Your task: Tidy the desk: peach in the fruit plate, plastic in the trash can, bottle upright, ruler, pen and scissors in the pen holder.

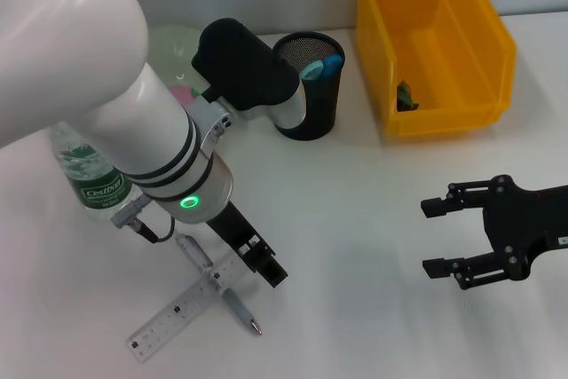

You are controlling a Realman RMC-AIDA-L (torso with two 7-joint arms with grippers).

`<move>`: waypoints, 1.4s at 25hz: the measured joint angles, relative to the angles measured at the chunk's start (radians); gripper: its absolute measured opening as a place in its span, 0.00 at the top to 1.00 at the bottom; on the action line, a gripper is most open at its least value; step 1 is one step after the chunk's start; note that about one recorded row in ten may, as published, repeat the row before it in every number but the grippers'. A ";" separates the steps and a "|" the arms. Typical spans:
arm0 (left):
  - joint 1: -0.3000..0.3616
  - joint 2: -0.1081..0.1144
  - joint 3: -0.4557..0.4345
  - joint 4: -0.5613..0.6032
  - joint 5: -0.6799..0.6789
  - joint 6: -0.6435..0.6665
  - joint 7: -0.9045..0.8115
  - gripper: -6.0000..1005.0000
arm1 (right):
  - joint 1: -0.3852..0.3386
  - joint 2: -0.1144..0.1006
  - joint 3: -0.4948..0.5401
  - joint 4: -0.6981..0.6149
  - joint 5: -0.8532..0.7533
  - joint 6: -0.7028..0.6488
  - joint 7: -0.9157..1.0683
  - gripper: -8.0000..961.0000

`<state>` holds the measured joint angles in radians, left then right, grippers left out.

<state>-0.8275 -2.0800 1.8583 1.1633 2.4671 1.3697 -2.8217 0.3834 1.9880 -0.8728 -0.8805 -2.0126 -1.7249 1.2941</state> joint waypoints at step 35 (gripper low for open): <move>-0.014 0.000 0.017 -0.083 0.000 -0.045 0.018 0.17 | 0.000 0.000 0.004 -0.011 -0.011 -0.004 -0.003 0.19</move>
<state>-0.8417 -2.0801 1.8751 1.0799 2.4673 1.3247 -2.8034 0.3835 1.9880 -0.8689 -0.8913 -2.0234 -1.7287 1.2916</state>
